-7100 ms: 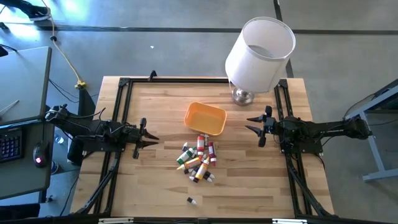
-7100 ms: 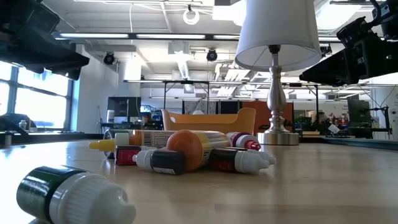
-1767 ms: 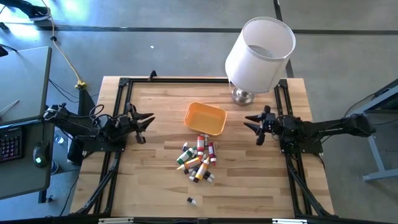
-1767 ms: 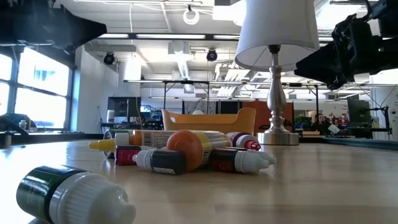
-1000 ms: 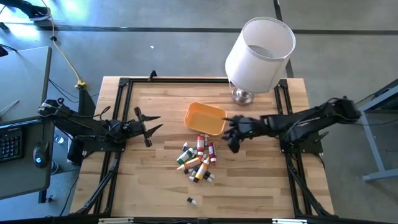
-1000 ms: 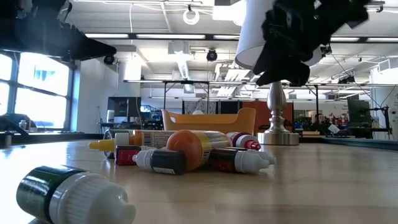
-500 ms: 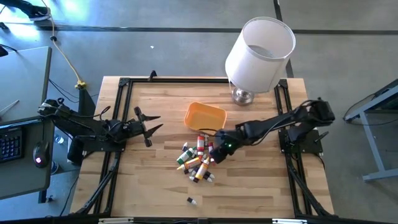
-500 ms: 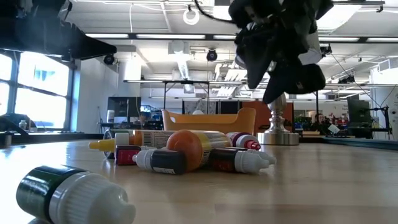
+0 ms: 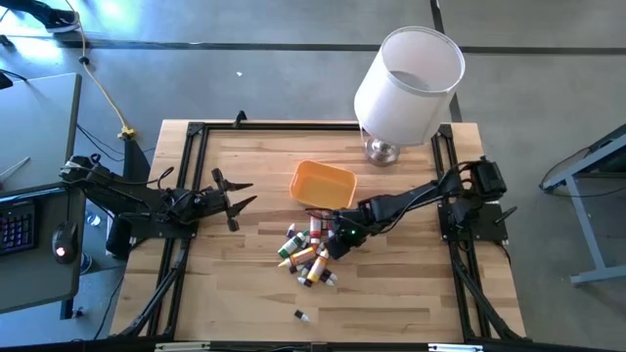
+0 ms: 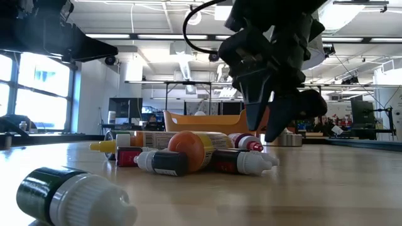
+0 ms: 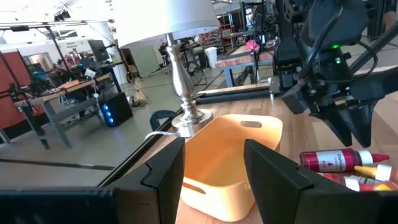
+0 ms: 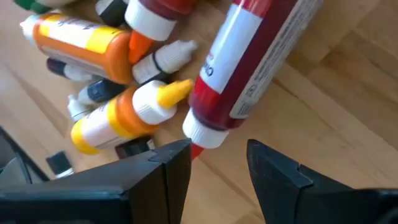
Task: Pick & Place food coloring
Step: Put the large red food coloring bottle into the yellow container
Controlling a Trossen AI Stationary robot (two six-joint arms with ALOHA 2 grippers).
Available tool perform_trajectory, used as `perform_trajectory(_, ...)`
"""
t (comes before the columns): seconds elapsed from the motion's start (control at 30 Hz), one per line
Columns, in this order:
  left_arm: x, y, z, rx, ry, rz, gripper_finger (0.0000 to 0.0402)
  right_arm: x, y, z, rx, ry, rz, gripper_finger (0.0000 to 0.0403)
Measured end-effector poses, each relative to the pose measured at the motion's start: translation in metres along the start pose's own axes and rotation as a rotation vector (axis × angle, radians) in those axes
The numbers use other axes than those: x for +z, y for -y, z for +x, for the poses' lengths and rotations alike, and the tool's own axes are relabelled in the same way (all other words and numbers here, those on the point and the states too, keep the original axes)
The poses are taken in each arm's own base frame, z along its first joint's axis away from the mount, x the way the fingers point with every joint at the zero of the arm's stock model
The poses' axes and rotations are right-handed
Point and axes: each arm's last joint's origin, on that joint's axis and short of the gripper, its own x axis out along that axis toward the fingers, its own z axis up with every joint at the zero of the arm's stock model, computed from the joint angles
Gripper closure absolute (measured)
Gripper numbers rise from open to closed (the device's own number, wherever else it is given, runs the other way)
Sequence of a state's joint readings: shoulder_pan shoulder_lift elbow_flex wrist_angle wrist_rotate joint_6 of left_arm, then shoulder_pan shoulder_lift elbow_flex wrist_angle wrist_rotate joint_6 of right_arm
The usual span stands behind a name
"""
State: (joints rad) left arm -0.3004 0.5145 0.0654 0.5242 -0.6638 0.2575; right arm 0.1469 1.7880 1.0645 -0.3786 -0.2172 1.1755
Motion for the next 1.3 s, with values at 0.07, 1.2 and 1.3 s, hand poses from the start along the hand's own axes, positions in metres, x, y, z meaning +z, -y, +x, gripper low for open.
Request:
perform_trajectory(0.07, 0.0, 0.0, 0.0, -0.001, -0.003, 0.002, 0.0238, 0.001, 0.0, 0.0, 0.001, 0.01, 0.002, 0.0253)
perform_trajectory(1.2, -0.003, 0.001, 0.0, -0.006, -0.025, -0.008, 0.0238, 0.029, 0.012, 0.017, -0.002, 0.057, -0.055, 0.0253)
perform_trajectory(1.3, -0.003, 0.001, 0.0, -0.006, -0.025, -0.008, 0.0238, 0.029, 0.013, 0.016, -0.019, 0.059, -0.095, 0.0253)
